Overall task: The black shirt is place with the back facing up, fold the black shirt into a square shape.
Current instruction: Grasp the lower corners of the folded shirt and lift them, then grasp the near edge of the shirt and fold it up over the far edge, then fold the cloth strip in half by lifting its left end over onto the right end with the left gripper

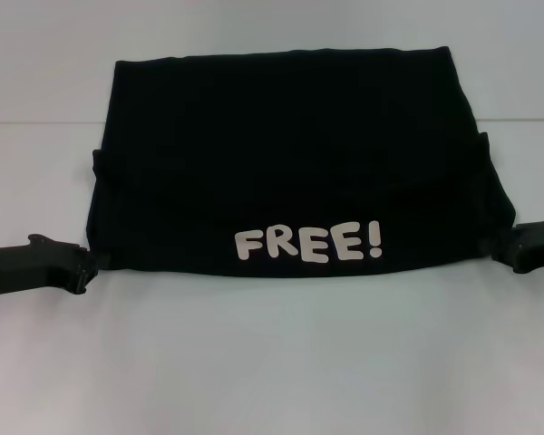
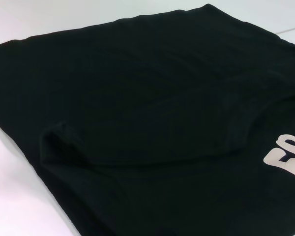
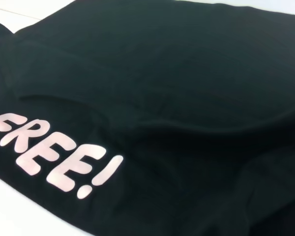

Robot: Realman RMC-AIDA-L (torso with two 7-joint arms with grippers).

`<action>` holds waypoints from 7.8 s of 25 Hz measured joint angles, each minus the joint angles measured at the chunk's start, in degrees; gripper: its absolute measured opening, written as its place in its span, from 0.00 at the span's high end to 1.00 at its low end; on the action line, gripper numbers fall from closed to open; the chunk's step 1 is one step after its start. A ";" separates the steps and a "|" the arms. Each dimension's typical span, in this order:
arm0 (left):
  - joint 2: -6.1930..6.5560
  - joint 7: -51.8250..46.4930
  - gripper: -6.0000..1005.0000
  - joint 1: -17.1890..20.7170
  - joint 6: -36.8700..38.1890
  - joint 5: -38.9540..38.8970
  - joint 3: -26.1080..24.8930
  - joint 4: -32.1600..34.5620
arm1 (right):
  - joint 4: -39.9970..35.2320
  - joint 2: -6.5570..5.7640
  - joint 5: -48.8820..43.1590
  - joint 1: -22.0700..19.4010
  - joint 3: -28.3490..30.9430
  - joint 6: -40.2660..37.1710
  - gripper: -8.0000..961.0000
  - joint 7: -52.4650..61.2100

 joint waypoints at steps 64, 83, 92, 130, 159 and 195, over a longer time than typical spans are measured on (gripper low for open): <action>5.06 -7.34 0.99 -0.84 35.67 8.96 -18.83 5.77 | -1.07 -4.23 -1.24 -12.03 25.57 -34.63 0.95 -11.36; 4.36 -18.01 0.99 -11.02 -4.87 8.30 -8.24 -4.39 | 10.59 -0.92 -1.22 8.21 19.31 6.59 0.95 -5.09; 4.60 -19.11 0.99 -11.70 -6.81 6.64 -8.15 -4.00 | 9.77 -0.04 1.10 11.40 19.23 11.11 0.96 -4.79; 2.04 -19.35 0.99 -13.93 -22.79 1.38 -3.40 -7.54 | 11.56 3.50 4.00 17.51 19.13 29.97 0.96 -6.15; 2.35 -32.38 0.12 -1.99 23.02 -7.15 -9.05 11.49 | 3.39 -0.93 6.29 6.79 19.10 -8.95 0.25 6.28; 5.11 -84.72 0.10 -2.27 21.61 5.40 -15.10 0.44 | 3.32 0.17 7.05 10.77 17.01 -8.56 0.22 7.18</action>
